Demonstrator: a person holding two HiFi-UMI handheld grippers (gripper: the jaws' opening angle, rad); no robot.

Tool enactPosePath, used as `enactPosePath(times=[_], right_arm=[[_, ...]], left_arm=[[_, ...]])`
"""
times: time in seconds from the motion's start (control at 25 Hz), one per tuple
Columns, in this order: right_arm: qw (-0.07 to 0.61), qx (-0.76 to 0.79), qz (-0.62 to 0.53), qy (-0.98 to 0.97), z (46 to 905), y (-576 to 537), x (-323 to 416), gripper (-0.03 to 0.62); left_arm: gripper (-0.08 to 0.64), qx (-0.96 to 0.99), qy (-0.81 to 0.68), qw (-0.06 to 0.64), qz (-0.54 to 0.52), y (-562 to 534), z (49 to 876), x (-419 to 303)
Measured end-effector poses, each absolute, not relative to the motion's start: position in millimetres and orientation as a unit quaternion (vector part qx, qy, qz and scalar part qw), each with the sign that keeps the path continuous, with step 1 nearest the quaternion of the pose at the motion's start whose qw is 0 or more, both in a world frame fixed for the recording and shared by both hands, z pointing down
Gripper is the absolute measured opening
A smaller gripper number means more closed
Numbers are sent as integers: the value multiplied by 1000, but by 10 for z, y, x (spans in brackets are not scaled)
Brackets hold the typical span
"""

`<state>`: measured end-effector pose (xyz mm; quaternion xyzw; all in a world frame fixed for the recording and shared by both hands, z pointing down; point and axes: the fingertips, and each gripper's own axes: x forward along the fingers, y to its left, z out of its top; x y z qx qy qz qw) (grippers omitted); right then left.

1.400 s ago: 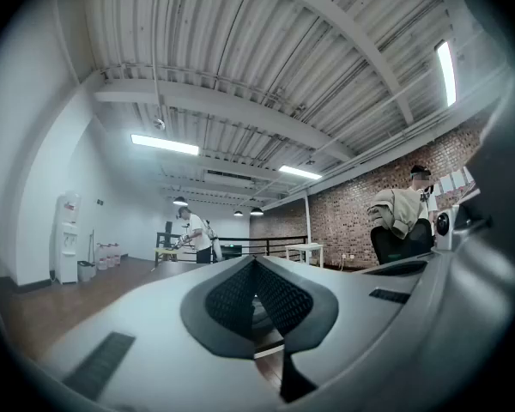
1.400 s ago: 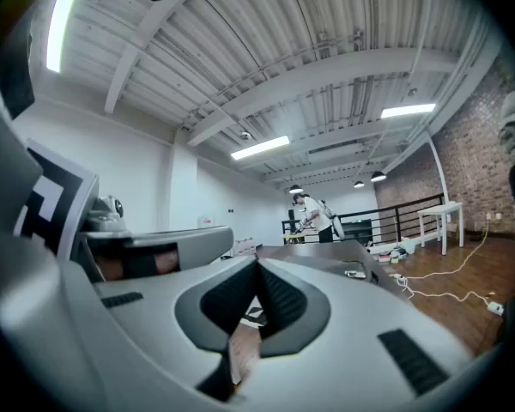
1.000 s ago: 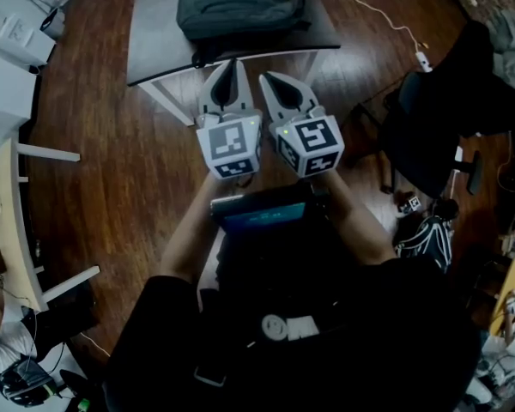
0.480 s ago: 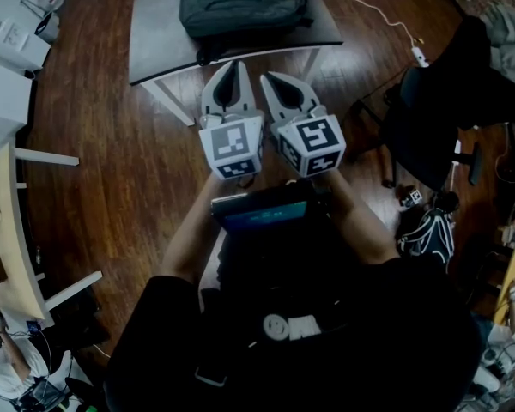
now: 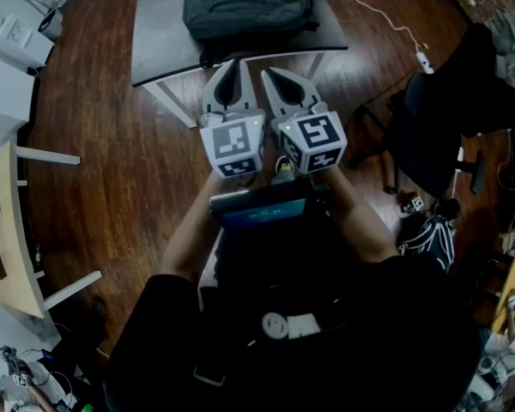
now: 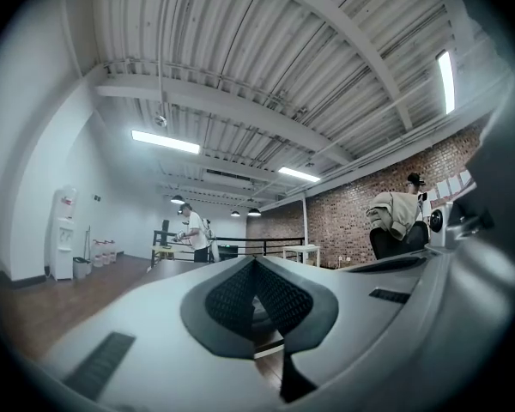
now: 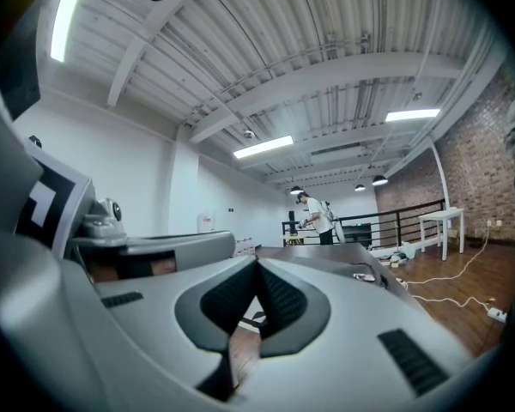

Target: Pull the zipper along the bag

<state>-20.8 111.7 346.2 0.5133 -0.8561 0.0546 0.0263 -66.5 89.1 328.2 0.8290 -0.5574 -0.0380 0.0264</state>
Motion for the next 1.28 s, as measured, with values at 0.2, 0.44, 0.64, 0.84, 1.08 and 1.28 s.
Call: enactPosePath(times=[0.2,0.44,0.64,0.84,1.08,1.28], right_arm=[[20,508,57,-859,3427,858,-134,9],[17,499,70,-864,3454,488,-21,9],[16,490,72,-869,3476,195,121,9],[18,481,81,-873,3518,-37,299,9],[15,466,92,-880,3554,-239,491,11],[14,448,95,-889,3591,-373,607,9]], left_arm=[[3,826,-562,29,-30,658,3295,-604],[3,821,-569,29,-28,292,3283,-478],[3,816,-576,28,-22,-9,3304,-336],[3,809,-587,31,-11,-229,3358,-206],[3,799,-600,33,3,-413,3397,-43],[3,788,-615,28,9,-529,3395,33]])
